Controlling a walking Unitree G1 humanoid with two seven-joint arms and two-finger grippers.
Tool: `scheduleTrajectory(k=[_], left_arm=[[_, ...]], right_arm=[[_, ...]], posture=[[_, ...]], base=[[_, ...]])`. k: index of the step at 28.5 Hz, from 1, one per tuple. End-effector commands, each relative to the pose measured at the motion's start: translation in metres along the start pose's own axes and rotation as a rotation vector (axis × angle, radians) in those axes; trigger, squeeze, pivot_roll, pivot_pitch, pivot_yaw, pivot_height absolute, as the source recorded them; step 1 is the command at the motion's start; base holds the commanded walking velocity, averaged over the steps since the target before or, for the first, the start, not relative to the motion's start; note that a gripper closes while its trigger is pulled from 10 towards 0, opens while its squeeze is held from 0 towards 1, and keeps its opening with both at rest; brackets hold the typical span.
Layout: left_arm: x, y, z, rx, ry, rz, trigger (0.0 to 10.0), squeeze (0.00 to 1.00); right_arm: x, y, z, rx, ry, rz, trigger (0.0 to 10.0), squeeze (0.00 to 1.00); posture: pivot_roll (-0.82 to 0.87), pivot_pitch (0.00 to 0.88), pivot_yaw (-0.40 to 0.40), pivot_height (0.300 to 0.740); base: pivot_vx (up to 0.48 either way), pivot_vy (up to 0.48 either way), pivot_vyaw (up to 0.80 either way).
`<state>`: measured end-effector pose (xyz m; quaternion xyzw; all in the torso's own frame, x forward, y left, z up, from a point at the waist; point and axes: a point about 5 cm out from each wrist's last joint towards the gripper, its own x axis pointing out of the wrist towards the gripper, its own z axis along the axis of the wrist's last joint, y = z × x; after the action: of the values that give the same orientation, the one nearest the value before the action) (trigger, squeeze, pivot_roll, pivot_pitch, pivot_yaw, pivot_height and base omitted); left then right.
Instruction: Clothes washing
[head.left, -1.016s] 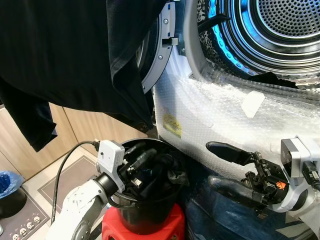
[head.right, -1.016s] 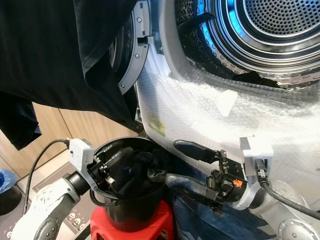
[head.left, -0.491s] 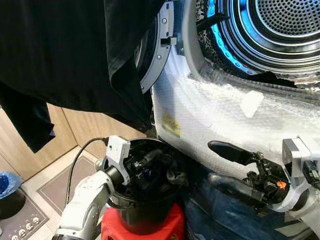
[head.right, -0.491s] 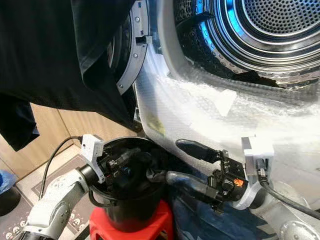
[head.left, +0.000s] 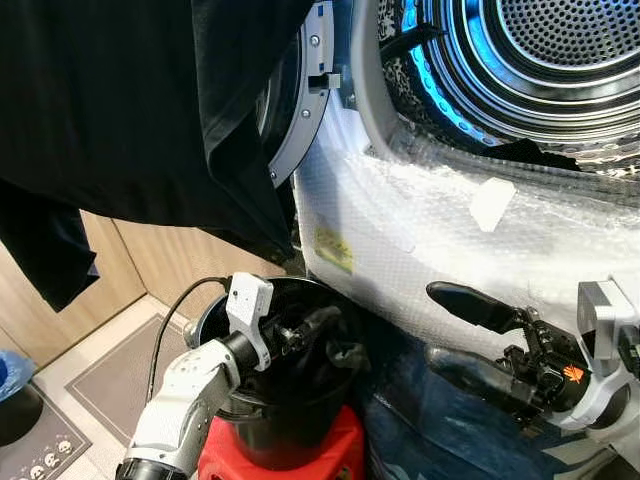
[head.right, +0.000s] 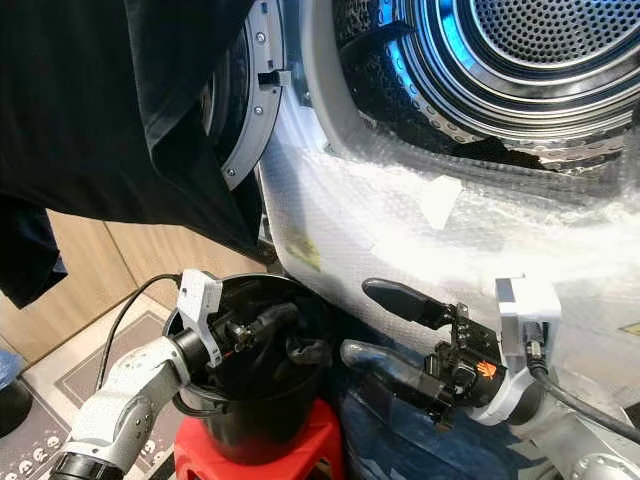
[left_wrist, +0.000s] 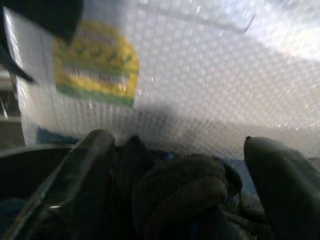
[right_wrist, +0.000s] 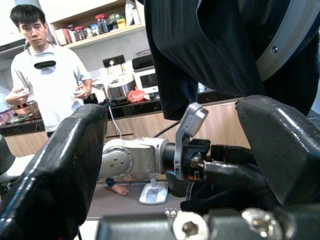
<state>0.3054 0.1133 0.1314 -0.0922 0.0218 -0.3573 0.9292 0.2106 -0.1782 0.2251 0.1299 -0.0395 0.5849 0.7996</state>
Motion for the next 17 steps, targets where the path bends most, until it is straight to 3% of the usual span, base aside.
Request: scheduleTrajectory(k=[1, 10, 11, 12, 13, 17], left_arm=[[0.003, 0.001, -0.002, -0.02, 0.034, 0.001, 10.0, 0.0], [0.003, 0.003, -0.013, -0.101, 0.145, 0.005, 10.0, 0.0], [0.003, 0.003, -0.013, -0.103, 0.146, 0.0, 4.2, 0.0], [0.003, 0.003, -0.012, -0.106, 0.148, -0.002, 4.2, 0.0], [0.004, 0.002, -0.01, -0.101, 0.143, -0.01, 0.0, 0.0], [0.004, 0.001, -0.007, -0.107, 0.135, -0.026, 0.0, 0.0]], right_arm=[[0.001, 0.005, 0.006, -0.036, -0.003, 0.012, 10.0, 0.0], [0.0, 0.006, 0.006, -0.042, -0.012, -0.009, 10.0, 0.0], [0.001, 0.006, 0.006, -0.042, -0.013, -0.009, 10.0, 0.0], [0.001, 0.006, 0.006, -0.042, -0.014, -0.01, 10.0, 0.0], [0.002, 0.005, 0.006, -0.042, -0.016, -0.011, 10.0, 0.0], [0.003, 0.005, 0.006, -0.042, -0.022, -0.01, 10.0, 0.0]], posture=[[-0.16, 0.061, 0.051, 0.74], [-0.17, 0.051, 0.061, 0.74], [-0.16, 0.048, 0.064, 0.74], [-0.16, 0.048, 0.064, 0.74], [-0.16, 0.046, 0.067, 0.74], [-0.16, 0.041, 0.07, 0.74]], base=[[0.0, 0.0, 0.0], [0.0, 0.0, 0.0], [0.0, 0.0, 0.0], [0.0, 0.0, 0.0], [0.0, 0.0, 0.0], [0.0, 0.0, 0.0]])
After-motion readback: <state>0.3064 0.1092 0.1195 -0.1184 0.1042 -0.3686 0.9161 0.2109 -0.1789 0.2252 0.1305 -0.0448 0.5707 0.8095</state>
